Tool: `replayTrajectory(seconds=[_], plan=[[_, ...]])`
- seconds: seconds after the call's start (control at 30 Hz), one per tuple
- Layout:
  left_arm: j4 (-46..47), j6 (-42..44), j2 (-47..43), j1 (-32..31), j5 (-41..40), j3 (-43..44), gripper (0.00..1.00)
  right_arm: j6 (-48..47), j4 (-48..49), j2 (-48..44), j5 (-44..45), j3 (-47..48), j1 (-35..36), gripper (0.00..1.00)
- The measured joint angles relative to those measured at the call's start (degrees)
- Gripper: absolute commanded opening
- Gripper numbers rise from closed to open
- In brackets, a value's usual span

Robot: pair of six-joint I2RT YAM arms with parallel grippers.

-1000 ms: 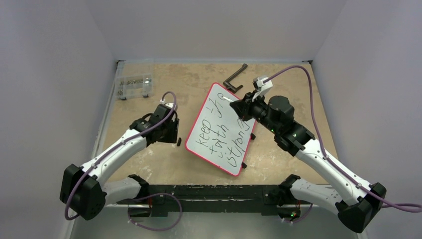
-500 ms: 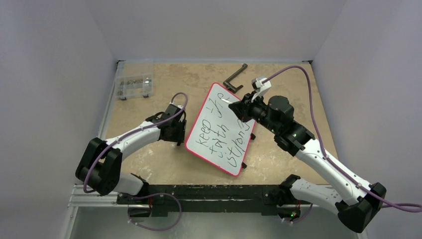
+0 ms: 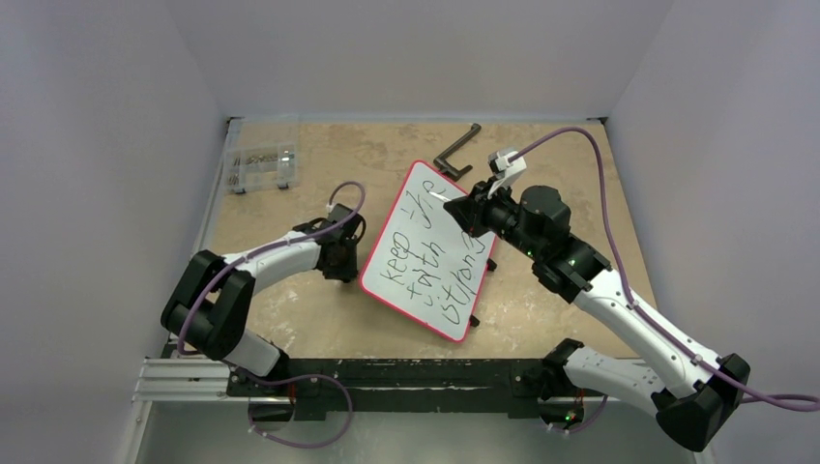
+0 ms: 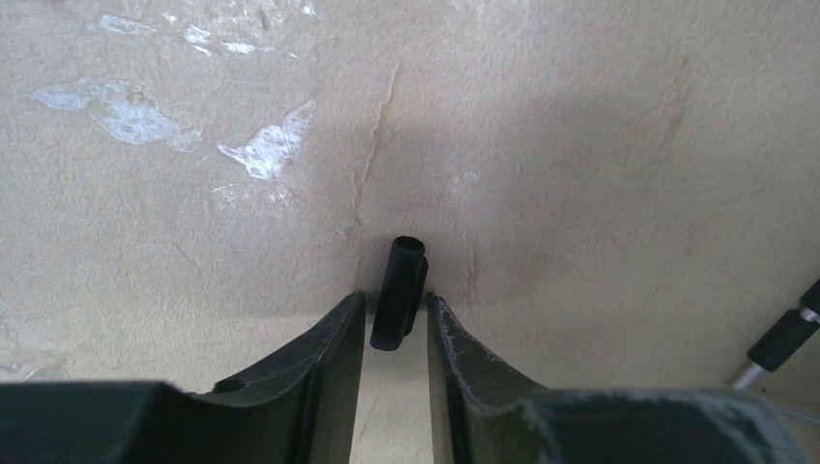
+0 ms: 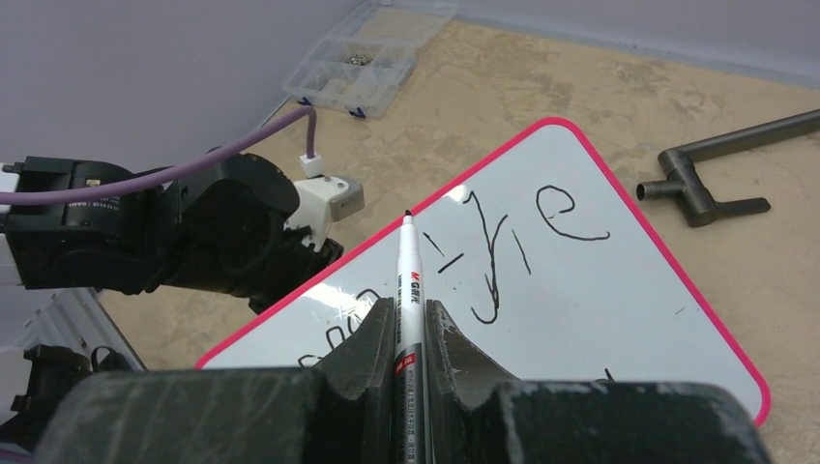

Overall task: Write a sentence on the whiteboard
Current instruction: Close the whiteboard marker at the center of the board.

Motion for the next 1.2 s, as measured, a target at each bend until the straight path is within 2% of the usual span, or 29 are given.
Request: replayTrajectory(seconds=[0.13,0.2,0.47,0.63,0.8,0.9,1.2], plan=[[0.8,-0.9,0.7,0.0,-0.7,0.3,0.16,0.0,0.0,0.0,0.0,0.0,0.0,0.00],[1.1,-0.9,1.2,0.0,-0.8,0.7,0.01,0.0,0.0,0.0,0.0,0.0,0.0,0.00],[2.4,-1.0,0.0,0.0,-0.8,0.5,0.00,-0.2,0.0,0.7,-0.2,0.5,0.0,0.00],[-3.3,0.5,-9.5,0.0,-1.0,1.1,0.00,-0.5,-0.2,1.5,-2.4,2.0,0.0,0.00],[-10.0,6.0,-19.8,0.0,-1.2,6.7,0.00,-0.6,-0.1,2.0,-6.9,3.7,0.0,0.00],[-11.8,9.6,-24.9,0.0,2.0,9.3,0.00,-0.9,-0.2,2.6,-9.6,5.0,0.0,0.00],[-20.3,22.9,-32.9,0.0,2.6,16.1,0.00,-1.1,0.4,2.7,-20.4,6.1,0.0,0.00]])
